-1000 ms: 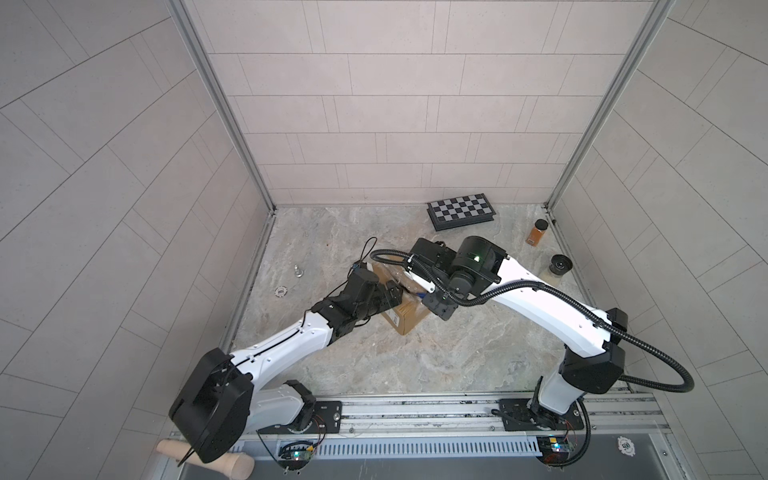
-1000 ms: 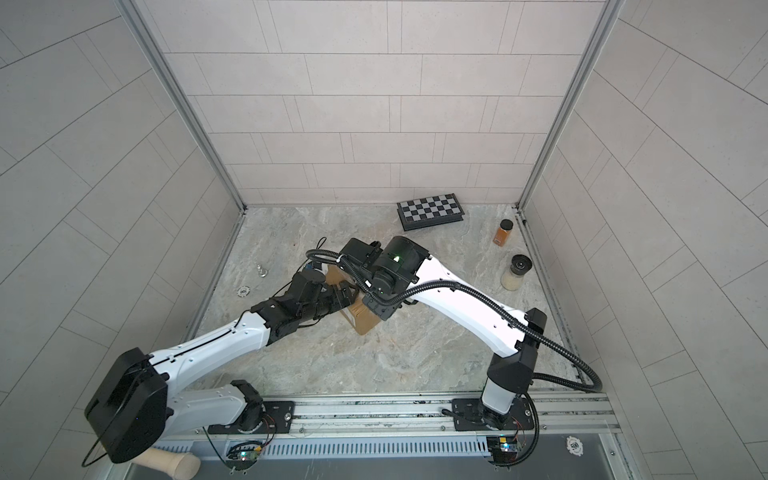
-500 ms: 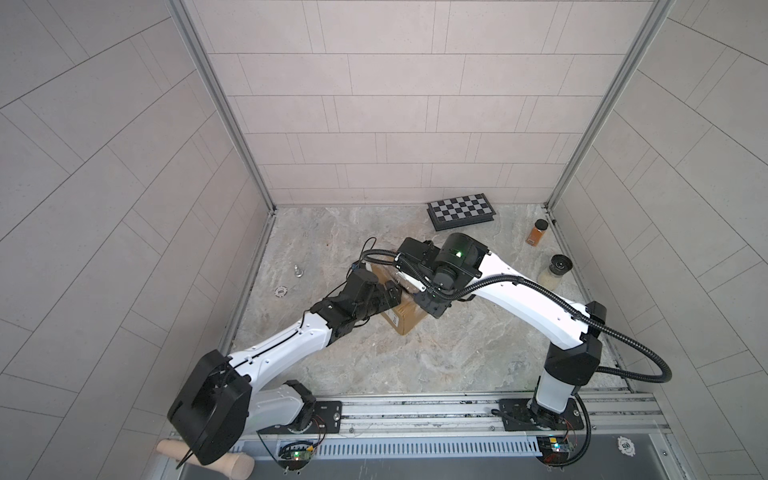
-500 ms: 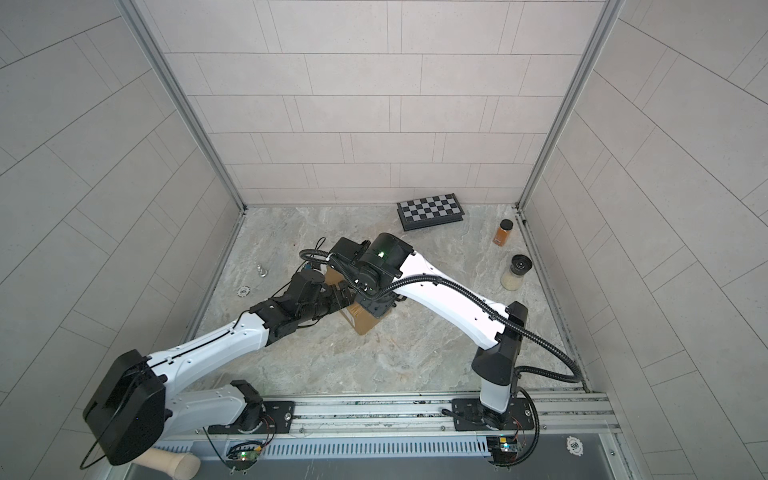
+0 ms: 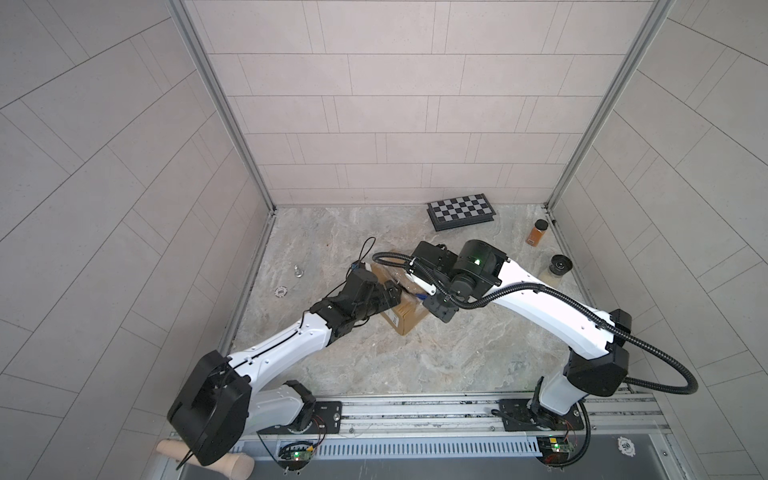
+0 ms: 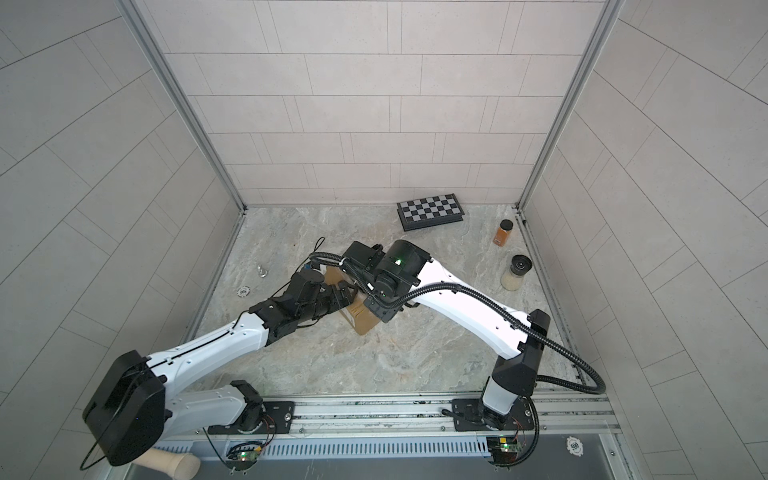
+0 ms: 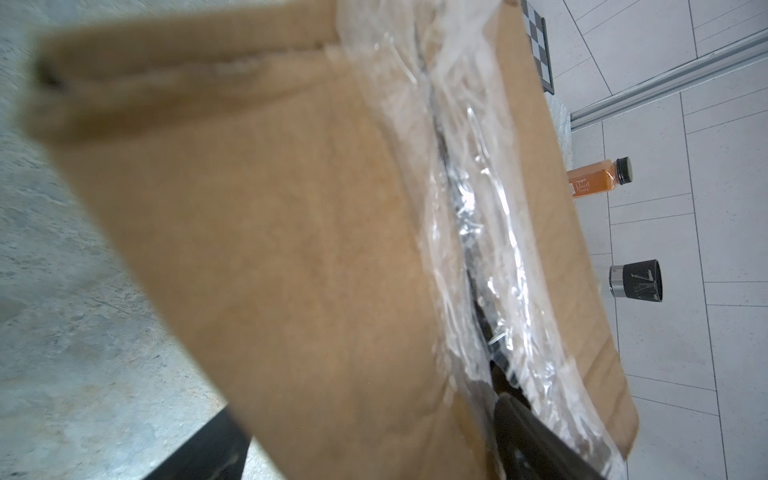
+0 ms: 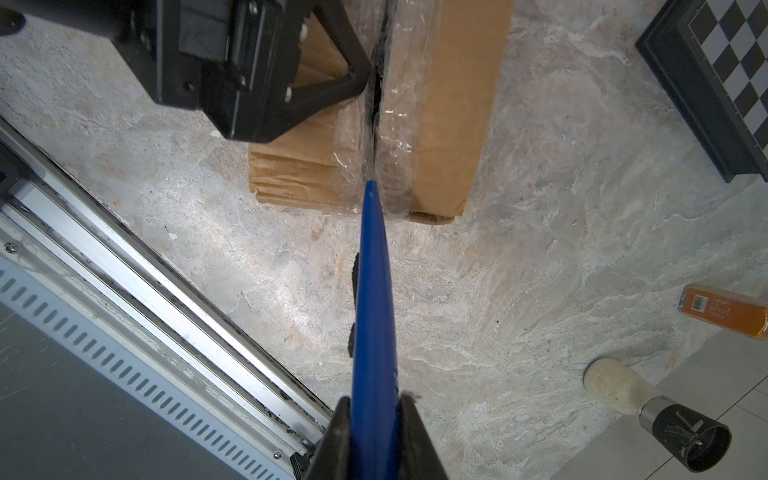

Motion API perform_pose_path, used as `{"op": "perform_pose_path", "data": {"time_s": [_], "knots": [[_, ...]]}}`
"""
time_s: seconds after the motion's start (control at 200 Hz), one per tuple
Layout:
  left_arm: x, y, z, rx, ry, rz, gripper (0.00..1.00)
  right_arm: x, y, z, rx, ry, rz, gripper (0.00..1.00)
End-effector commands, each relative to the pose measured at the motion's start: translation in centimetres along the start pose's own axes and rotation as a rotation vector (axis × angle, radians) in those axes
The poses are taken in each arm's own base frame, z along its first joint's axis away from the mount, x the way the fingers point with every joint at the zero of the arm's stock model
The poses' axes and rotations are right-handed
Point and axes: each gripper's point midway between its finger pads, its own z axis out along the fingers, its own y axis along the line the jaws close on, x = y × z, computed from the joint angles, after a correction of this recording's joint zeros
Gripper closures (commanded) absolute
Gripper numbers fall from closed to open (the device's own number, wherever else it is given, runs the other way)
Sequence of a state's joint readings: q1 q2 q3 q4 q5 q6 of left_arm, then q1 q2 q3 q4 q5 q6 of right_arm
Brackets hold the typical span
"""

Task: Unpack the express box

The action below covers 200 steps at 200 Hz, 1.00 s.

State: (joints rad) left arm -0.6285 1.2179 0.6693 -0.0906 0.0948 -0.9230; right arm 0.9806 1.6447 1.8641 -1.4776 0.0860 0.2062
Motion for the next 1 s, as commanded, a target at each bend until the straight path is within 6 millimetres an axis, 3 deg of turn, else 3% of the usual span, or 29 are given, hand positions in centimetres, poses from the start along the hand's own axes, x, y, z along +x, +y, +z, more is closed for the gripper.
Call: {"op": "perform_pose_path", "data": {"time_s": [0.0, 0.39, 0.786, 0.996], "knots": [[3.0, 8.7, -0.1, -0.327, 0.085, 0.014, 0.07, 6.6, -1.8, -1.8, 0.051, 0.203, -0.032, 1.0], [2.8, 8.5, -0.1, -0.32, 0.085, 0.016, 0.07, 7.0, -2.0, -1.7, 0.062, 0.211, -0.033, 1.0], [2.5, 7.6, -0.1, -0.28, 0.073, 0.021, 0.07, 2.7, -0.9, 0.8, 0.043, 0.228, -0.034, 1.0], [2.6, 8.4, 0.0, -0.314, 0.077, 0.023, 0.07, 5.1, -1.6, 0.1, 0.04, 0.236, -0.042, 1.0]]}}
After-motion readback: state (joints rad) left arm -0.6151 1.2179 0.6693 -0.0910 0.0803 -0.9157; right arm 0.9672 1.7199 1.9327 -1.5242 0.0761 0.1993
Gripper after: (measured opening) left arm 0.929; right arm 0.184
